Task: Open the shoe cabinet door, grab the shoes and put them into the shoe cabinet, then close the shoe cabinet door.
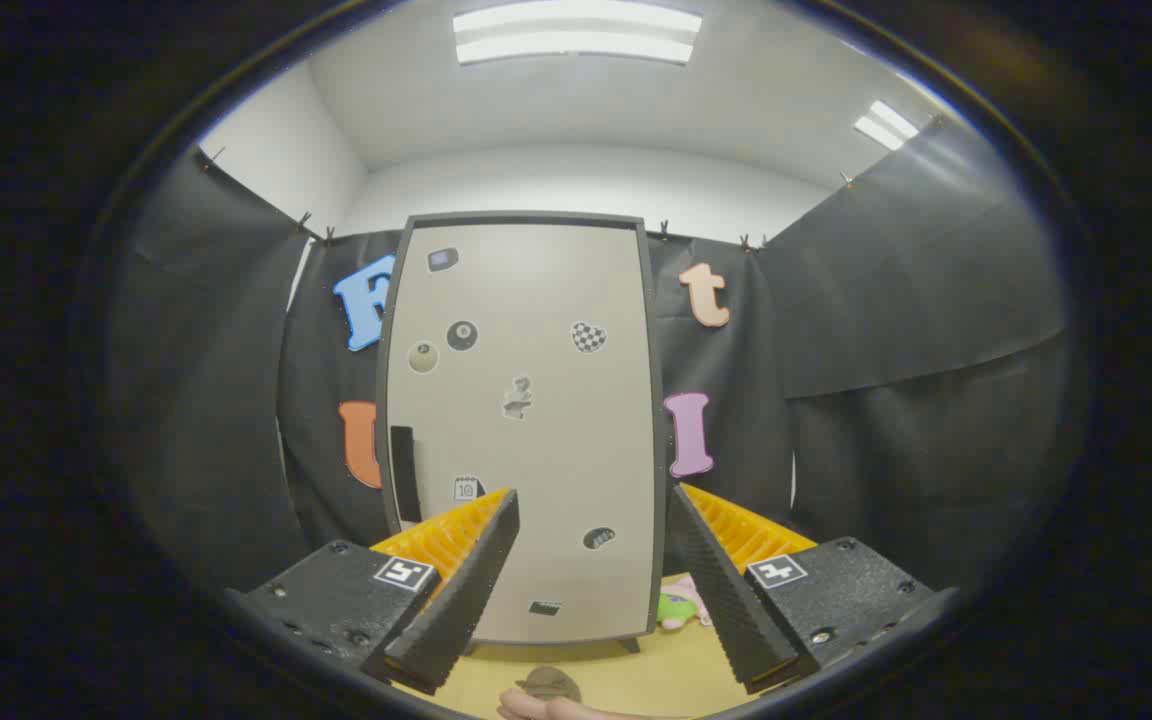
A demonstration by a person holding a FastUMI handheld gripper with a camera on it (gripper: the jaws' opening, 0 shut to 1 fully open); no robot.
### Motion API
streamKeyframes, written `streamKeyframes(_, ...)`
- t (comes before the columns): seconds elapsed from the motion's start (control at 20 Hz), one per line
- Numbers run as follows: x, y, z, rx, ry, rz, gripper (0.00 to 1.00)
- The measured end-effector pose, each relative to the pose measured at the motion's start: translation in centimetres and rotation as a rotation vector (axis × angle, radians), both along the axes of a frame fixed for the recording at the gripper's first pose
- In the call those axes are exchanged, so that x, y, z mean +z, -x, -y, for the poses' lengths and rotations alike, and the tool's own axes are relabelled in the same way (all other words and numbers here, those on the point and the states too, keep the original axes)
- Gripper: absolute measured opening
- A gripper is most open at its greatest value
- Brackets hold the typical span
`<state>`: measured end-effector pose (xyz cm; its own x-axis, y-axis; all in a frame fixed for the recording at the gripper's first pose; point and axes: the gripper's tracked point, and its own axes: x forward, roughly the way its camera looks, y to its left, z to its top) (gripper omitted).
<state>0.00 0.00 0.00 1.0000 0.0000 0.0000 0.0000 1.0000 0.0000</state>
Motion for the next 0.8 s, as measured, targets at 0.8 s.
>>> streamKeyframes(0.8,0.6,1.2,-1.7,0.030,0.038,-0.024,0.99)
